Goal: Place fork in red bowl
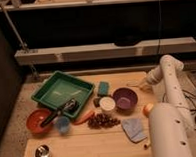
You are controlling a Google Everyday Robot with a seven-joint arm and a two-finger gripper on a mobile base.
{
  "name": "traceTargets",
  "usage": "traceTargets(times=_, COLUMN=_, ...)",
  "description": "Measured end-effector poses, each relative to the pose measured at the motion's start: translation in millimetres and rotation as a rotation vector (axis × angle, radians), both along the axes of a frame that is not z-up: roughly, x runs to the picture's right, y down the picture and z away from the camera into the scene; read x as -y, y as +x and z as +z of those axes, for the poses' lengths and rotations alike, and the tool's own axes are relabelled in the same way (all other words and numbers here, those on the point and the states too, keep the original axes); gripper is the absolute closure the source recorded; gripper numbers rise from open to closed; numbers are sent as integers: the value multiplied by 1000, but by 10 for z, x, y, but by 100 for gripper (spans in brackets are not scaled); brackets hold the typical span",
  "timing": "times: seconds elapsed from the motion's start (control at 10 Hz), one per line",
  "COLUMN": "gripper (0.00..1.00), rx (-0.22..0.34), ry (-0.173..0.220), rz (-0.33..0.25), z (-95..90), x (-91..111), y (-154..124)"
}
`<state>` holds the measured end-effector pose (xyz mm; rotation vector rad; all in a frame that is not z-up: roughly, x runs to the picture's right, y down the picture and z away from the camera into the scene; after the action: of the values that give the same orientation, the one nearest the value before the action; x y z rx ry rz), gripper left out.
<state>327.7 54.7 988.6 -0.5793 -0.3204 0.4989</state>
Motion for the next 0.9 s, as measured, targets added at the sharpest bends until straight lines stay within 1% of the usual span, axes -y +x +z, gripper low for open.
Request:
traceTargets(times=0.3, gripper=94, rx=0, ry=0, rz=0, z=-12, x=10, y=0)
traceTargets(times=0.4, gripper=94, rx=-6, ry=-7, rz=-5, z=-54, x=27, y=19)
traceTargets(times=0.6, gripper=94, rx=-6, ry=-4, rz=1, z=-260, x=195, y=43)
traceTargets(times=0.7, gripper=94, rx=-2, ry=-4, rz=1, z=-444, x=361, y=19)
traceTargets(times=0.9, gripper=94, rx=0, ry=-1, rz=1, z=-711, x=604, y=-1)
